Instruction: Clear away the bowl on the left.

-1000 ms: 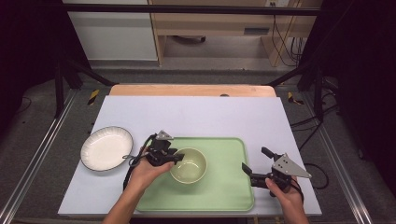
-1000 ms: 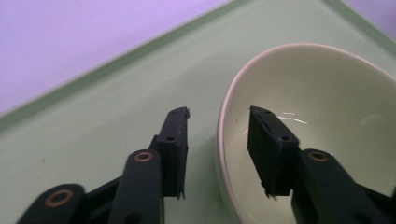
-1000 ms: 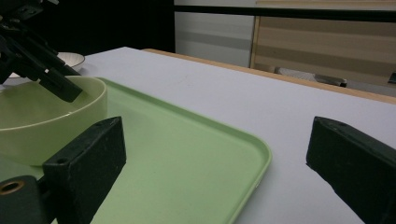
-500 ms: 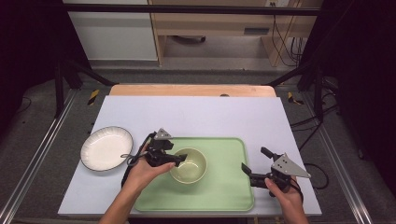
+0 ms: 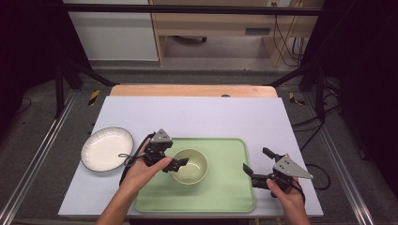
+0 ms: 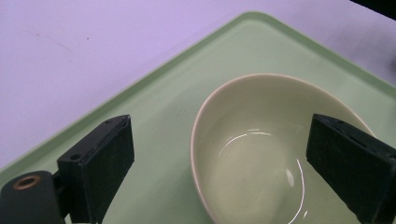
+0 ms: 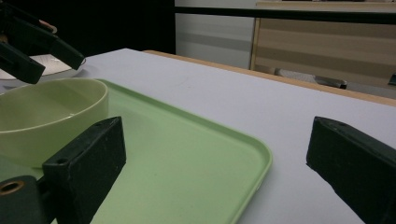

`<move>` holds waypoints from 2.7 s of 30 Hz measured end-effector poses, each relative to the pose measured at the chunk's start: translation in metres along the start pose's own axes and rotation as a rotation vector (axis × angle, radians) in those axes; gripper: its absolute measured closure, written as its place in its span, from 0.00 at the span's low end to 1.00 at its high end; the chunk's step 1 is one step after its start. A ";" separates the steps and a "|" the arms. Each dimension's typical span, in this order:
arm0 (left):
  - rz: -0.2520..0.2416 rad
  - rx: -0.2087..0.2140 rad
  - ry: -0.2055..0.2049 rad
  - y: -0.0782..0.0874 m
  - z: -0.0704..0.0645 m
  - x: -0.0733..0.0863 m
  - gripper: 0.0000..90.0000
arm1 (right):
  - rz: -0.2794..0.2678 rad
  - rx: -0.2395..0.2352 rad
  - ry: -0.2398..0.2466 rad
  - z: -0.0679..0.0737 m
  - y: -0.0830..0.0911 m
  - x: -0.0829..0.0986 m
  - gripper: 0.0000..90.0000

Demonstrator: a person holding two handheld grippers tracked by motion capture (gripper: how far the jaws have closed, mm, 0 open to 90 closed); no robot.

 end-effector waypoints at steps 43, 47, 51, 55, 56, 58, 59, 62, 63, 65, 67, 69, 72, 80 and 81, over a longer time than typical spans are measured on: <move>-0.234 -0.085 -0.031 0.097 0.048 0.034 0.09 | -0.005 0.006 -0.004 -0.001 0.001 -0.001 0.05; -0.252 -0.071 -0.052 0.100 0.052 0.043 0.08 | 0.000 0.004 0.003 0.000 0.000 0.000 0.05; -0.248 -0.077 -0.073 0.101 0.056 0.050 0.08 | 0.002 0.002 0.002 0.000 0.000 0.000 0.05; -0.246 -0.089 -0.100 0.101 0.060 0.058 0.07 | 0.002 0.001 0.001 0.000 0.000 0.000 0.05; -0.251 -0.088 -0.100 0.101 0.061 0.059 0.07 | 0.001 0.001 0.002 0.000 0.000 0.000 0.05; -0.270 -0.084 -0.093 0.102 0.063 0.062 0.07 | 0.001 -0.001 0.003 0.001 -0.001 0.000 0.05; -0.270 -0.084 -0.093 0.102 0.063 0.062 0.07 | 0.001 -0.001 0.003 0.001 -0.001 0.000 0.05; -0.289 -0.082 -0.095 0.101 0.065 0.067 0.07 | -0.002 -0.001 0.004 0.000 0.000 0.000 0.05; -0.294 -0.081 -0.094 0.101 0.065 0.068 0.07 | -0.003 -0.001 0.004 0.000 0.000 0.000 0.05; -0.299 -0.077 -0.095 0.101 0.065 0.070 0.07 | -0.008 -0.001 0.004 0.000 0.000 0.000 0.05; -0.308 -0.077 -0.101 0.102 0.065 0.072 0.07 | -0.019 -0.003 0.001 -0.001 0.001 -0.001 0.05; -0.326 -0.064 -0.101 0.102 0.065 0.075 0.07 | -0.023 -0.006 0.001 -0.002 0.002 -0.002 0.05; -0.347 -0.054 -0.098 0.103 0.064 0.077 0.07 | -0.032 -0.011 0.001 -0.002 0.002 -0.002 0.05; -0.404 -0.049 -0.074 0.109 0.066 0.079 0.07 | -0.030 -0.011 -0.002 -0.001 0.002 -0.002 0.04; -0.408 -0.050 -0.071 0.109 0.066 0.079 0.07 | -0.031 -0.010 0.000 -0.002 0.002 -0.002 0.04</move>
Point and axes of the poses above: each handheld gripper's, and its own axes: y roughly backward along the jaws, x roughly out of its underside, z roughly to its left, the point moved 4 cm from there along -y, roughly forward along the jaws, and after that the axes turned 5 degrees about x, right-handed, at the moved point
